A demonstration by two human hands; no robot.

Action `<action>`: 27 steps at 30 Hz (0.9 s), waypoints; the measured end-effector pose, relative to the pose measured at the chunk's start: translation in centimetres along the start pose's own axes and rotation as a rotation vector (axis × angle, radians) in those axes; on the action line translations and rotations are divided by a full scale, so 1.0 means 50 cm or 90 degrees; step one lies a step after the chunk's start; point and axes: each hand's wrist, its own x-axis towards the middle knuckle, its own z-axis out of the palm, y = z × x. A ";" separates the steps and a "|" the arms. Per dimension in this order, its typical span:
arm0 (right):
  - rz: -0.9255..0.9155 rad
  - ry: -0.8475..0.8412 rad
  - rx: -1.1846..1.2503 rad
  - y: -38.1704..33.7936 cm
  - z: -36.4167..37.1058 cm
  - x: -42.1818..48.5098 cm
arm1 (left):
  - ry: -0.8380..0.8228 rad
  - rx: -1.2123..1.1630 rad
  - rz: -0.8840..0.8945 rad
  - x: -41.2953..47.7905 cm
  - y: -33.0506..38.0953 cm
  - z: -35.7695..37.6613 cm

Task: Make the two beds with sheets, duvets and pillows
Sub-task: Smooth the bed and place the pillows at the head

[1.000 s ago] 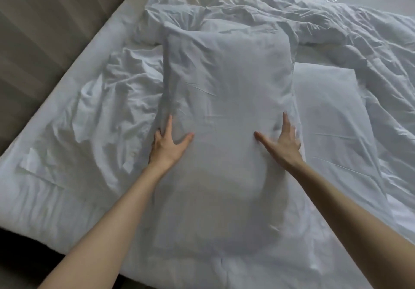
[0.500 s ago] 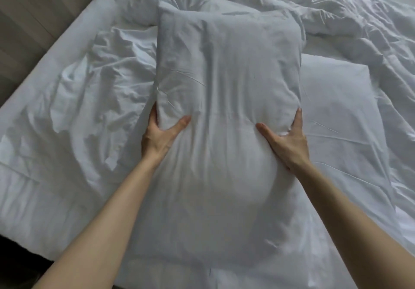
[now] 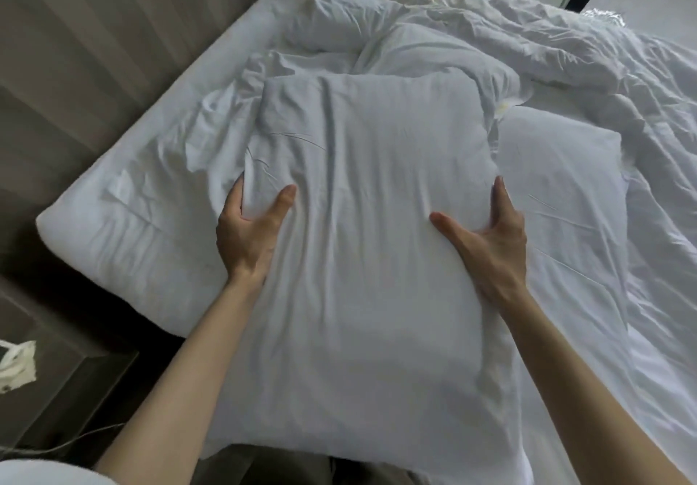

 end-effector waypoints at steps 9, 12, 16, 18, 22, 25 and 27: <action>-0.150 -0.114 0.021 -0.133 -0.006 -0.183 | 0.183 -0.078 -0.018 -0.194 -0.005 -0.266; -0.211 -0.169 0.030 -0.171 -0.002 -0.238 | 0.279 -0.099 -0.018 -0.276 -0.012 -0.343; -0.290 -0.250 0.052 -0.214 0.003 -0.331 | 0.411 -0.101 -0.018 -0.396 -0.027 -0.446; -0.321 -0.295 0.072 -0.234 0.007 -0.378 | 0.464 -0.095 -0.024 -0.453 -0.031 -0.494; -0.396 -0.394 0.067 -0.280 0.030 -0.492 | 0.581 -0.116 -0.075 -0.584 -0.050 -0.593; -0.454 -0.463 0.060 -0.312 0.057 -0.587 | 0.668 -0.128 -0.104 -0.682 -0.076 -0.667; -0.498 -0.512 0.061 -0.329 0.081 -0.657 | 0.720 -0.128 -0.115 -0.749 -0.095 -0.714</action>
